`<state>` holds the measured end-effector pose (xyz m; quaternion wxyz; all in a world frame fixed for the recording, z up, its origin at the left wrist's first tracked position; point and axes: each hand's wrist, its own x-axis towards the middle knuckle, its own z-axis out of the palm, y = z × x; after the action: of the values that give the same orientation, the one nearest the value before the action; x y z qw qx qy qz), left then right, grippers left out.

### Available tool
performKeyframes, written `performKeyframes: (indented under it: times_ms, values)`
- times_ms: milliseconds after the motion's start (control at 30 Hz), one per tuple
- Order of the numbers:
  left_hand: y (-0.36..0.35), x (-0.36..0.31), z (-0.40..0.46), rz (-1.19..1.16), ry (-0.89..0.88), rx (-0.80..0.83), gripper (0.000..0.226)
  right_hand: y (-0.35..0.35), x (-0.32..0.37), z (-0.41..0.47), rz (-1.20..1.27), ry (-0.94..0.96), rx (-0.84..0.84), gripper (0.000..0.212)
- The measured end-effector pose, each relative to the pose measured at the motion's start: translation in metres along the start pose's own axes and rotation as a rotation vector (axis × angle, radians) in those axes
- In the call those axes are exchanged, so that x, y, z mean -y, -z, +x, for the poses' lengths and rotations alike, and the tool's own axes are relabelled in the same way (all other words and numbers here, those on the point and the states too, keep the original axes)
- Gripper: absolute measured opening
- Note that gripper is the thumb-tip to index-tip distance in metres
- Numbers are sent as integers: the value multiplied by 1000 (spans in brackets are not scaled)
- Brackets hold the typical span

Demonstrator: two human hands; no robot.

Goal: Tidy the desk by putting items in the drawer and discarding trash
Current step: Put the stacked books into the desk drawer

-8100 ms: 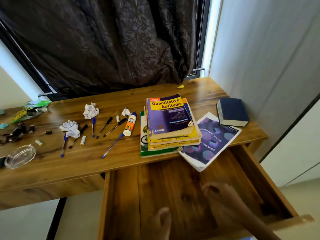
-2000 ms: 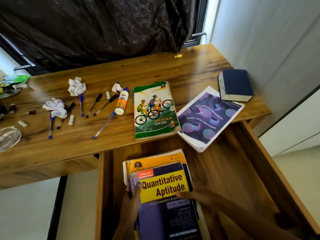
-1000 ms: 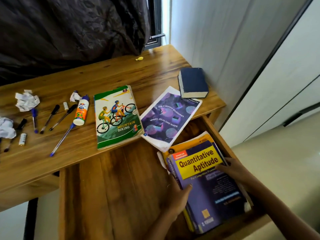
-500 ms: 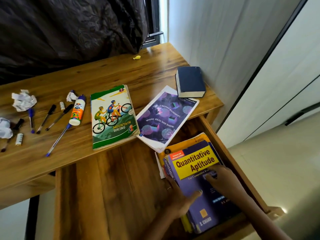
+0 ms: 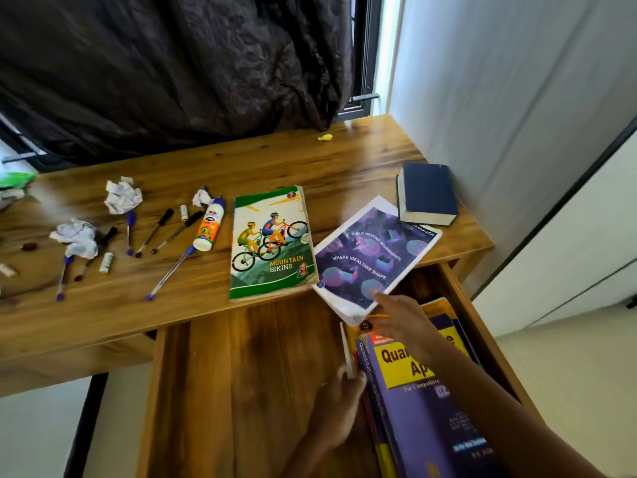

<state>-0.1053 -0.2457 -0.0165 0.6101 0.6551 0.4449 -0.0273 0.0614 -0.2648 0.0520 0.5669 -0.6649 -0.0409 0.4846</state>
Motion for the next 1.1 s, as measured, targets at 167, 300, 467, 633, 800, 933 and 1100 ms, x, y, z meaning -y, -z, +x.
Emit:
performKeyframes:
  times_ms: [167,300,467,633,800,933,1100]
  values:
    - [50,-28,16,-127,-80,-366,38,-20,-4,29,217,-65,-166,32]
    - [87,-45,22,-157,-182,-536,28,-26,-6,29,66,179,-329,24]
    - [119,-49,30,-234,-230,-738,18,-10,-10,-14,-88,386,-423,12]
    - [150,-48,40,-210,-202,-804,24,0,-18,-72,-175,514,-362,10]
    - [173,-46,58,-75,-171,-855,43,-15,20,-98,-173,719,-338,17]
    - [178,-66,63,-120,-195,-815,36,-36,64,-60,-288,753,-172,17]
    - [178,-76,67,-180,-209,-799,36,-68,66,26,-354,521,57,36]
